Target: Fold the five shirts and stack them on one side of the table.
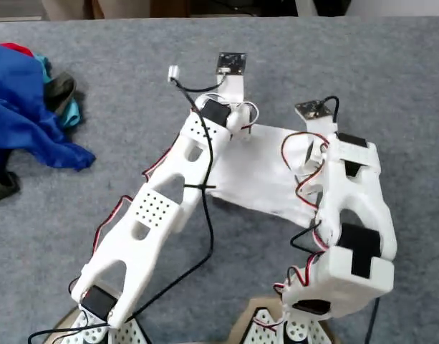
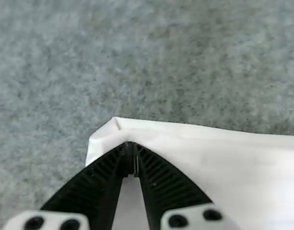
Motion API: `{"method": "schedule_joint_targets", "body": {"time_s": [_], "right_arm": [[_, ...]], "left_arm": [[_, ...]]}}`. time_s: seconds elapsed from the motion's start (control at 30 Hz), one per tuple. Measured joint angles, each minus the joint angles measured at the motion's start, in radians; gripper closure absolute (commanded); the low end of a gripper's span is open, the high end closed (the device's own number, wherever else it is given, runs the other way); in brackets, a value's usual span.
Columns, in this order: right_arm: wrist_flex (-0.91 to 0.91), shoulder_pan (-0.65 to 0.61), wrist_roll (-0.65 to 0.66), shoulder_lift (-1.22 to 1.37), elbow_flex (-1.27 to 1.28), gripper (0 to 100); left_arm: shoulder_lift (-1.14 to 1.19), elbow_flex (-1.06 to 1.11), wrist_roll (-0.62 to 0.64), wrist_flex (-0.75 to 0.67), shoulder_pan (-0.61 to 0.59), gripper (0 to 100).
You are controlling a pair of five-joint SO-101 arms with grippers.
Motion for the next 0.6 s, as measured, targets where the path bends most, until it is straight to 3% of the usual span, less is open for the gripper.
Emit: {"method": "schedule_joint_targets", "body": {"time_s": [0.43,0.6], "right_arm": [[0.054,0.005,0.100,-0.078,-0.018,99.3],[0.071,0.006,0.138,-0.262,-0.032,99.3]], "left_arm": [[0.000,0.000,0.037,-0.041,-0.046,98],[0.002,-0.107,-0.002,0.071,-0.052,98]]}}
